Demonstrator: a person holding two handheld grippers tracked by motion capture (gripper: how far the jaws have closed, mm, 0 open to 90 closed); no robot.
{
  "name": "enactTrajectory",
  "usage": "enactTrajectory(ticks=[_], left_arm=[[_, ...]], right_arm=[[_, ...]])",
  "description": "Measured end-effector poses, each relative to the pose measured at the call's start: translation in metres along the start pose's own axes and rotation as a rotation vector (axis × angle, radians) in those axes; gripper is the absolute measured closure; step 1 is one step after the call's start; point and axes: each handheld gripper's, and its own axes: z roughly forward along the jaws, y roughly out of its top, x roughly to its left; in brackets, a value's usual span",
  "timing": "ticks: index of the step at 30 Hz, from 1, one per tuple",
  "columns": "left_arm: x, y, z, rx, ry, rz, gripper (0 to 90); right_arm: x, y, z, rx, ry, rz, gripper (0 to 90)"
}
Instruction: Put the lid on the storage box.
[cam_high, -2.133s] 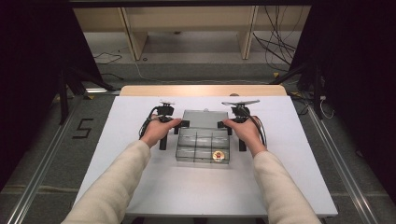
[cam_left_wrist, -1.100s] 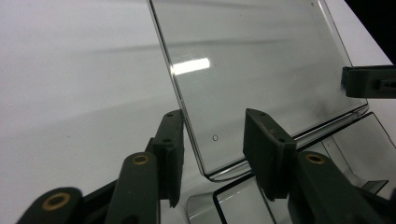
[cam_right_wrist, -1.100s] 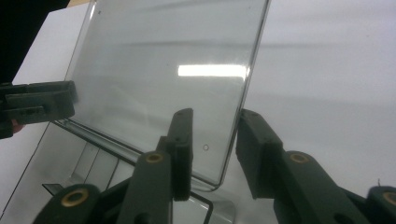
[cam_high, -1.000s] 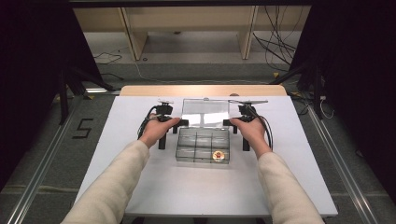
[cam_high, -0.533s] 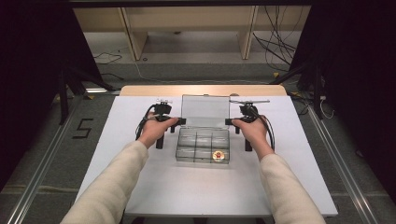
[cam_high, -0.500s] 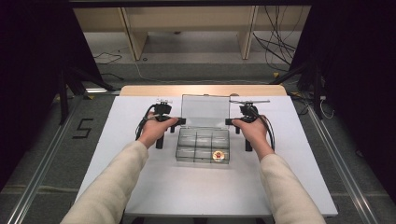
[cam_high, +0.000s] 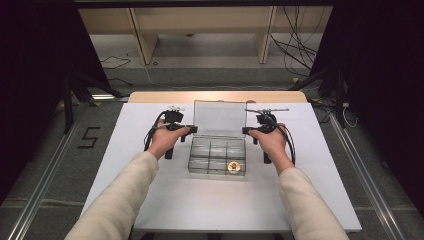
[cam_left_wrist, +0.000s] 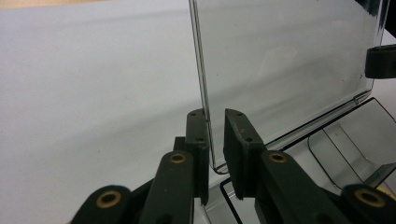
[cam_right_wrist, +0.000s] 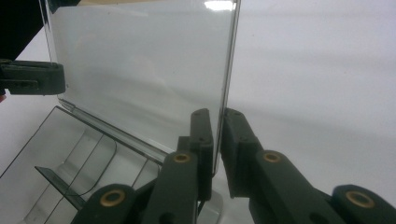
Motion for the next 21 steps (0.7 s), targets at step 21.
enactTrajectory(ticks=[21], left_arm=[[-0.0055, -0.006, -0.0039, -0.041, 0.037, 0.107, 81.5]], right_arm=[[0.0101, -0.0066, -0.0048, -0.041, -0.061, -0.104, 83.9]])
